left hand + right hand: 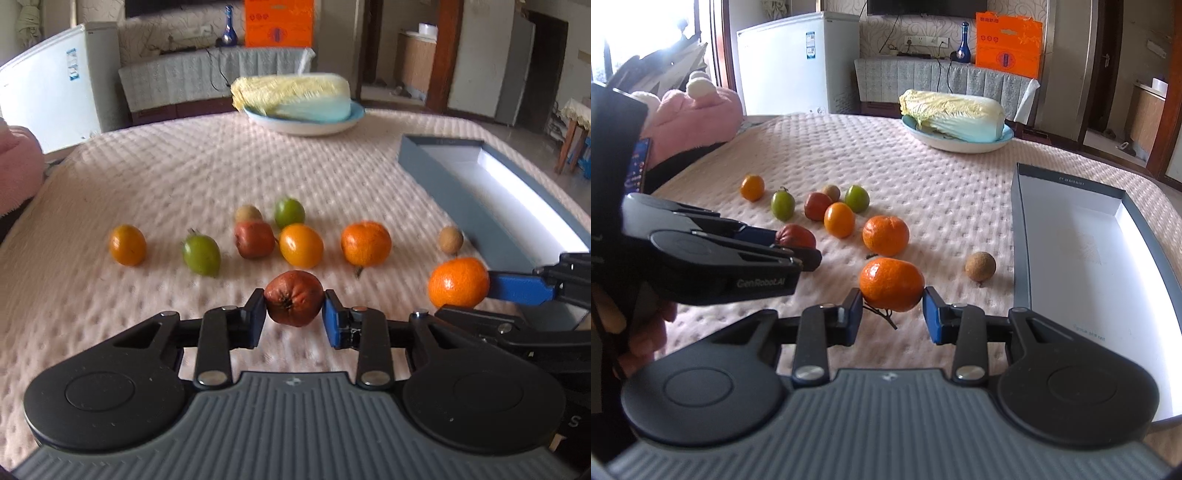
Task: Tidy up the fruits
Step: 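Carry the apple and tangerine in both tools over the white box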
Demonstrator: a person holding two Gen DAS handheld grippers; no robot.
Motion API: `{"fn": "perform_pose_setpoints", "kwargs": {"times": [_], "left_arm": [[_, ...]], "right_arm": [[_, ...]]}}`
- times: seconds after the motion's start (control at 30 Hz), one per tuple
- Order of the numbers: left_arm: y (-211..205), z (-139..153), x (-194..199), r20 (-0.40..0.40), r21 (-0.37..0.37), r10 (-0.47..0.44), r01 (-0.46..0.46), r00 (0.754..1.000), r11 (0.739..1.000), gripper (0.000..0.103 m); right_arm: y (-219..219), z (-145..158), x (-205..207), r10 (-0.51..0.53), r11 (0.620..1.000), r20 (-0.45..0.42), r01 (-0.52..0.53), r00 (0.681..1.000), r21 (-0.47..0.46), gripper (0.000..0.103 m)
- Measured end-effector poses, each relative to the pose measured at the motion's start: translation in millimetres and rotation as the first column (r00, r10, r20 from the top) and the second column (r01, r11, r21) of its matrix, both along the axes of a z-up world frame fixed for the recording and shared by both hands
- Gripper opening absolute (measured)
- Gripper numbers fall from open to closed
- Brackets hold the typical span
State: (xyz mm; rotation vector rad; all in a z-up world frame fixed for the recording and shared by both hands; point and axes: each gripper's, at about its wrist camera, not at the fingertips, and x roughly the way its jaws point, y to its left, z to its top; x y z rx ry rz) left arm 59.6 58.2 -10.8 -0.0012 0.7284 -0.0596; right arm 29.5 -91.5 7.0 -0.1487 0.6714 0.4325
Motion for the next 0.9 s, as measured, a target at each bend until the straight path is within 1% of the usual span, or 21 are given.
{"fn": "perform_pose_setpoints", "kwargs": {"times": [0.13,0.3,0.47,0.9], "left_arm": [[6,12,-4,0.031,-0.025,0.026,-0.025,0.999,0.999,0.038],[0,24,-11,0.063,-0.017,0.011,-0.010,0.998,1.000,0.038],[-8,33,-14,0.081,-0.026,-0.003,0.005,0.997,1.000,0.038],[-30,37,-12,0.090,-0.029,-0.021,0.023,0.996,0.999,0.038]], "right_arm": [[-1,3,-1,-0.006,1.000,0.017,0.006,1.000,0.014,0.039],[-3,8,-4,-0.007,1.000,0.037,0.006,0.999,0.028,0.039],[-7,13,-6,-0.007,0.999,0.050,0.005,0.999,0.040,0.039],[-32,24,-13,-0.031,0.998,0.081,0.026,0.996,0.063,0.039]]}}
